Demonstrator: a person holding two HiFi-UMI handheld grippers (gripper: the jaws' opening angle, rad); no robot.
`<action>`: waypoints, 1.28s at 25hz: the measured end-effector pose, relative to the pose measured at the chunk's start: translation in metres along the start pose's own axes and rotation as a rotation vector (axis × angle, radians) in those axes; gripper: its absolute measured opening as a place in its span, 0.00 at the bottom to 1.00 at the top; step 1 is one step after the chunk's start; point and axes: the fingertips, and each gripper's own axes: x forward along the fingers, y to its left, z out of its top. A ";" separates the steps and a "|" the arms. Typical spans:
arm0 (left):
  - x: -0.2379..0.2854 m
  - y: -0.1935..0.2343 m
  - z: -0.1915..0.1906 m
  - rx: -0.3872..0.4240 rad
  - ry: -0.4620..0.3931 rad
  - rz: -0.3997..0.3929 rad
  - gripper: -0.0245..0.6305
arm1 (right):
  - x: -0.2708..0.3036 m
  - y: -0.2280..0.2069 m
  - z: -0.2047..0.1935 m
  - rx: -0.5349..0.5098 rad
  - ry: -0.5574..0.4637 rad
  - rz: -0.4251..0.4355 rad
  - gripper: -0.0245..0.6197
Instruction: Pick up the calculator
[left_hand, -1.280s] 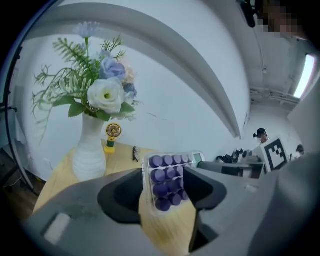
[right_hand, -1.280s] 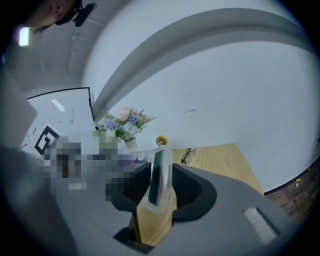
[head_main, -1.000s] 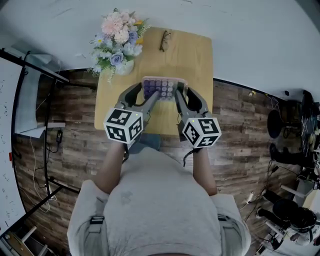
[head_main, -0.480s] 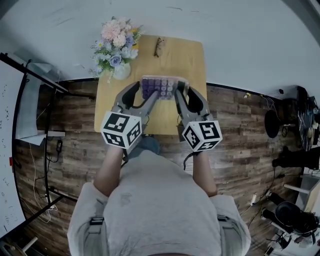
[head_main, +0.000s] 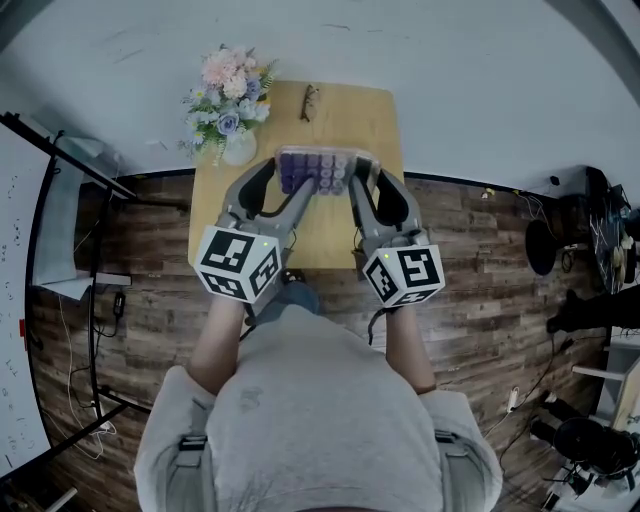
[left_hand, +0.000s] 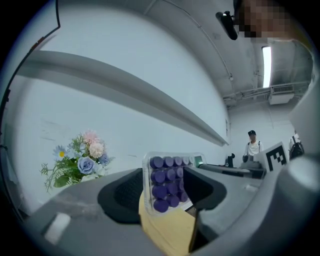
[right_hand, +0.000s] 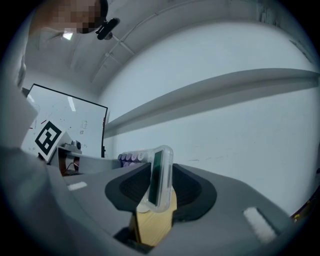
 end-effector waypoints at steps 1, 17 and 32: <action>-0.001 -0.002 0.003 0.004 -0.007 -0.002 0.42 | -0.002 0.001 0.004 -0.010 -0.008 -0.001 0.24; -0.031 -0.032 0.041 0.092 -0.126 -0.014 0.42 | -0.036 0.023 0.049 -0.111 -0.139 -0.015 0.24; -0.057 -0.051 0.052 0.120 -0.177 -0.020 0.42 | -0.064 0.043 0.066 -0.164 -0.200 -0.024 0.24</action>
